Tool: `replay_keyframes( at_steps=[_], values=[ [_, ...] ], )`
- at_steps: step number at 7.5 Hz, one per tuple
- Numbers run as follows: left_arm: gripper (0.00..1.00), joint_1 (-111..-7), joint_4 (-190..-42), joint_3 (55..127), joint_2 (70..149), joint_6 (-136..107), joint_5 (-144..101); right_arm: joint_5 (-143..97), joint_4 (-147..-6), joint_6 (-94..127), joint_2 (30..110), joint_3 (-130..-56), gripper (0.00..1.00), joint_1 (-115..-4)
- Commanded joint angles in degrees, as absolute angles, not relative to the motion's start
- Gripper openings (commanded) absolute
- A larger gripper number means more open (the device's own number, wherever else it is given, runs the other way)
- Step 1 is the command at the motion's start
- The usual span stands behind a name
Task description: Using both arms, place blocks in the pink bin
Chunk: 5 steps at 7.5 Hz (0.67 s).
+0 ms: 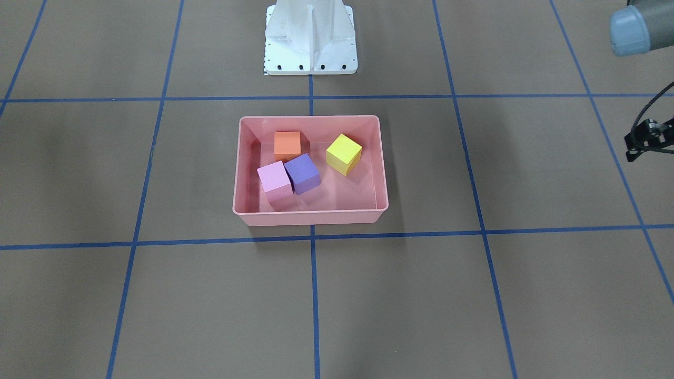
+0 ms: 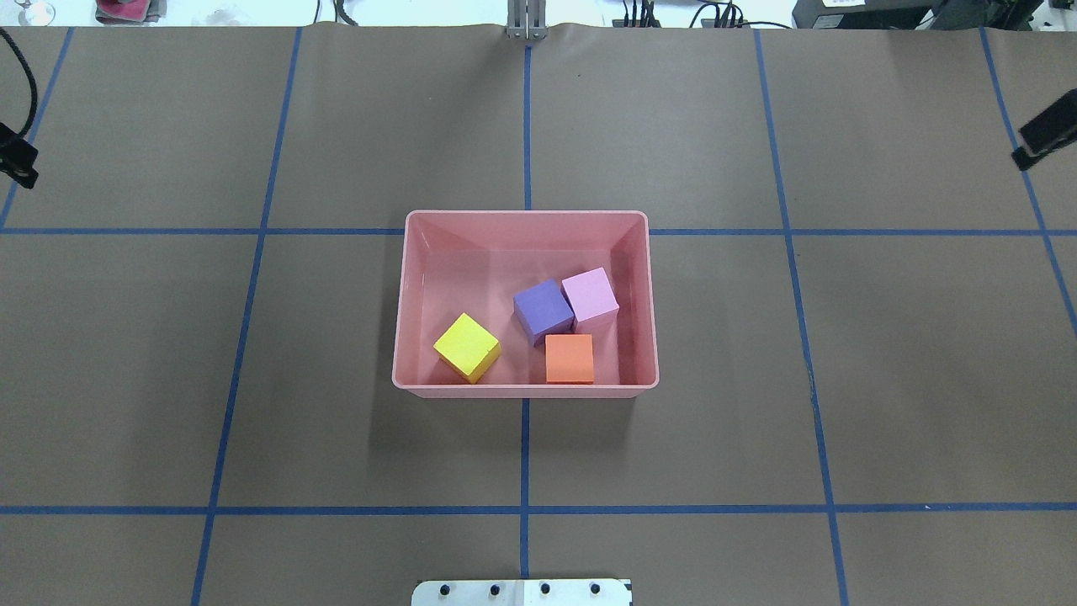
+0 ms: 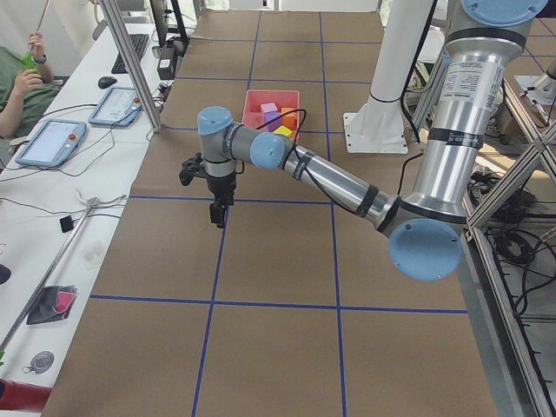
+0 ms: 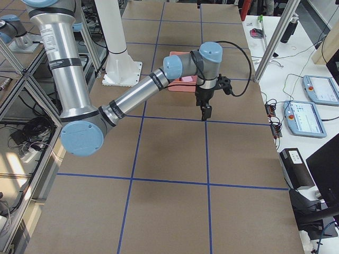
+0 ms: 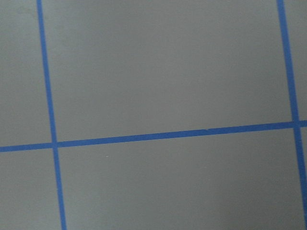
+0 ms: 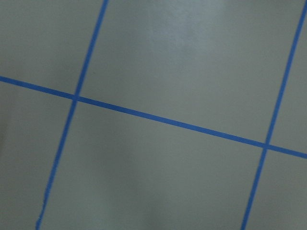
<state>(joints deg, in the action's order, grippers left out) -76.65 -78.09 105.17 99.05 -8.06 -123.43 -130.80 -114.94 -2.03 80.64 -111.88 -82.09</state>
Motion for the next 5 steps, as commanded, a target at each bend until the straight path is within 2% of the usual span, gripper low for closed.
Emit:
replay_keyframes(
  at_steps=[1,3,5],
  values=[
    [1.0,-85.3,-78.3,100.2,95.3,7.8,-124.6,-131.3,-114.7,-4.7,84.5,-105.4,1.0,-87.6],
    [1.0,-93.9,-79.0,91.0,95.3,21.0,-126.2,-131.4,-106.7,-4.9,86.9,-100.7,1.0,-88.9],
    [1.0,-94.4,-79.5,89.0,94.7,20.1,-129.5,-131.5,-97.0,-5.5,91.2,-97.7,1.0,-89.6]
  ],
)
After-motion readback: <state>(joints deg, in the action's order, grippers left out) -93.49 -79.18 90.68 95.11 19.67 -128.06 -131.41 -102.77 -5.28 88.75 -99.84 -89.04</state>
